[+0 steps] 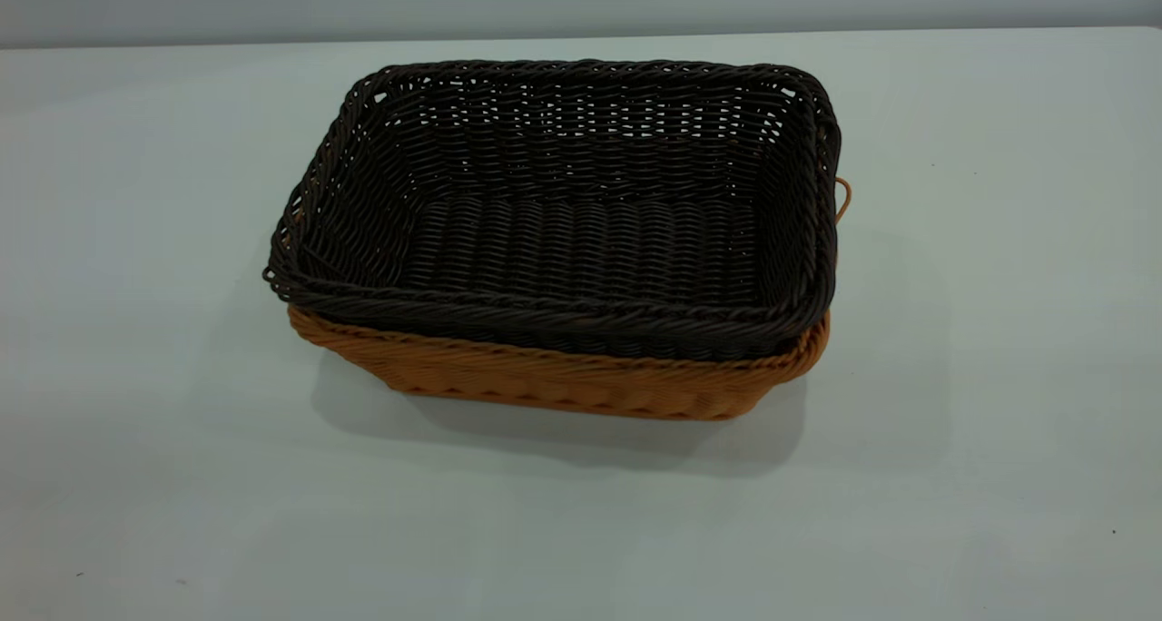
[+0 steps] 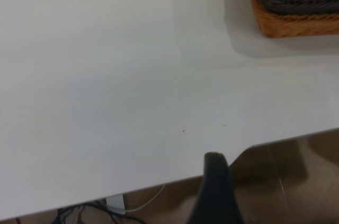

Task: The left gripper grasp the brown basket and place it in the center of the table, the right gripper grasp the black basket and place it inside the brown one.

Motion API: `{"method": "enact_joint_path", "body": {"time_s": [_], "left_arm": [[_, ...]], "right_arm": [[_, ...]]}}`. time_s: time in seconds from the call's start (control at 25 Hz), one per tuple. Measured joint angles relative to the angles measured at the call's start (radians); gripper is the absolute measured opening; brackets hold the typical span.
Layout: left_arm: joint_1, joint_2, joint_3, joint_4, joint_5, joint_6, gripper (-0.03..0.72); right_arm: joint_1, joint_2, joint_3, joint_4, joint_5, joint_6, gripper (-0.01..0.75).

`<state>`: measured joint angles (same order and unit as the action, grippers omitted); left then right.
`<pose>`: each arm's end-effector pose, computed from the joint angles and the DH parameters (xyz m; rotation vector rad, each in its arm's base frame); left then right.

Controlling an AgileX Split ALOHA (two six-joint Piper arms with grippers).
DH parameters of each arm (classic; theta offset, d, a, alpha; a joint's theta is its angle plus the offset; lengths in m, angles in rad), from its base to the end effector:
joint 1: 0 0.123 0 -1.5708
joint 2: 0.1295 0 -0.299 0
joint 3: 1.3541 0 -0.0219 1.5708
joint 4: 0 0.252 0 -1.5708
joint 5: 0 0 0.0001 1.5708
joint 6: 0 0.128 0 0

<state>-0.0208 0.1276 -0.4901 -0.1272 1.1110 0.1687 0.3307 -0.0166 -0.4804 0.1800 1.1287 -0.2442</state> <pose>0.0285 -0.0152 0.2504 0.2097 2.2151 -0.0769 0.0022 0.0227 0.2491 -0.6138 2.0215 0.2695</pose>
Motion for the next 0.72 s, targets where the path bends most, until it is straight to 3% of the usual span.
{"method": "enact_joint_path", "body": {"time_s": [0.44,0.72], "left_arm": [[0.0,-0.14,0.0,0.04,-0.001,-0.007,0.519],[0.0,-0.147,0.001,0.127,-0.001,-0.161,0.519]], "right_arm": [[0.0,0.0,0.0,0.0,-0.001,0.0,0.572],[0.0,0.0,0.0,0.0,-0.001,0.0,0.572]]}}
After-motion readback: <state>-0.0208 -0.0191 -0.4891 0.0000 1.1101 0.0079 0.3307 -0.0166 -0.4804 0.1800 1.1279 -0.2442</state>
